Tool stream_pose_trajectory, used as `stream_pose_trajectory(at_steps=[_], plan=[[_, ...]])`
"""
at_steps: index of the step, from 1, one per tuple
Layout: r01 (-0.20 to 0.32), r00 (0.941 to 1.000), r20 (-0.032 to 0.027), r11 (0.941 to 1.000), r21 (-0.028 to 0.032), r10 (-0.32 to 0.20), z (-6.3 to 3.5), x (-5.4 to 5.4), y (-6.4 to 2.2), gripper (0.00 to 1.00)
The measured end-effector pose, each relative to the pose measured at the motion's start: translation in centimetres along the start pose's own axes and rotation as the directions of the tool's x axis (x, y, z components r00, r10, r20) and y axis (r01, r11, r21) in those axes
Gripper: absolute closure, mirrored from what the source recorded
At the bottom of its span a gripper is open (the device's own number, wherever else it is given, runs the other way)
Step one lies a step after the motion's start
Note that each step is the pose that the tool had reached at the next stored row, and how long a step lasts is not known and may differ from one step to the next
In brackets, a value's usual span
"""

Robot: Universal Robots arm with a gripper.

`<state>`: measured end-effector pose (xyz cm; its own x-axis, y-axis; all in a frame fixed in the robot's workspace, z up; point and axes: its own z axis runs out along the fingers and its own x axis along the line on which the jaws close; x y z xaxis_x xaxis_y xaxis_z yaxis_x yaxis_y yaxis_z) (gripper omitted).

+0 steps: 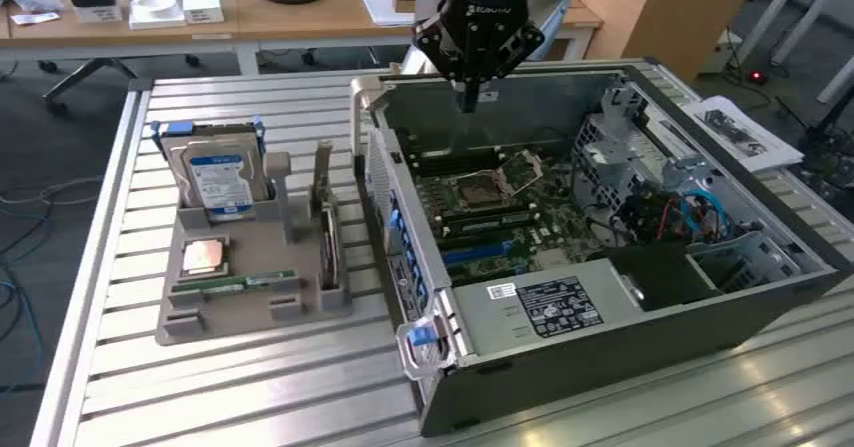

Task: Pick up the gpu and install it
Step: 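Reach for the gpu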

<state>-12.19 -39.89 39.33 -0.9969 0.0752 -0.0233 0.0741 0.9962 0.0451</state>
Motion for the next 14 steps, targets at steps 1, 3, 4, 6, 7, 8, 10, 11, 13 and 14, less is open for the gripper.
stream_pose_trajectory(at_steps=[1, 3, 4, 6, 7, 8, 10, 11, 13, 14], plan=[[0.0, 1.0, 0.0, 1.0, 0.0, 0.0, 0.0, 0.0, 0.0, 0.89], [0.0, 1.0, 0.0, 1.0, 0.0, 0.0, 0.0, 0.0, 0.0, 0.89], [0.0, 1.0, 0.0, 1.0, 0.0, 0.0, 0.0, 0.0, 0.0, 0.89], [0.0, 1.0, 0.0, 1.0, 0.0, 0.0, 0.0, 0.0, 0.0, 0.89], [0.0, 1.0, 0.0, 1.0, 0.0, 0.0, 0.0, 0.0, 0.0, 0.89], [0.0, 1.0, 0.0, 1.0, 0.0001, 0.0, 0.0, 0.0, 0.0, 0.89], [0.0, 1.0, 0.0001, 1.0, -0.0001, 0.0, 0.0, 0.02, 0.0, 0.89], [0.0, 1.0, 0.0002, 1.0, -0.0001, 0.0, 0.01, 0.07, 0.0, 0.89], [0.0, 1.0, 0.0001, 1.0, -0.0001, 0.0, 0.0, 0.18, -0.01, 0.89], [0.0, 1.0, 0.0, 1.0, 0.0, 0.0, -0.01, 0.26, -0.02, 0.89]])
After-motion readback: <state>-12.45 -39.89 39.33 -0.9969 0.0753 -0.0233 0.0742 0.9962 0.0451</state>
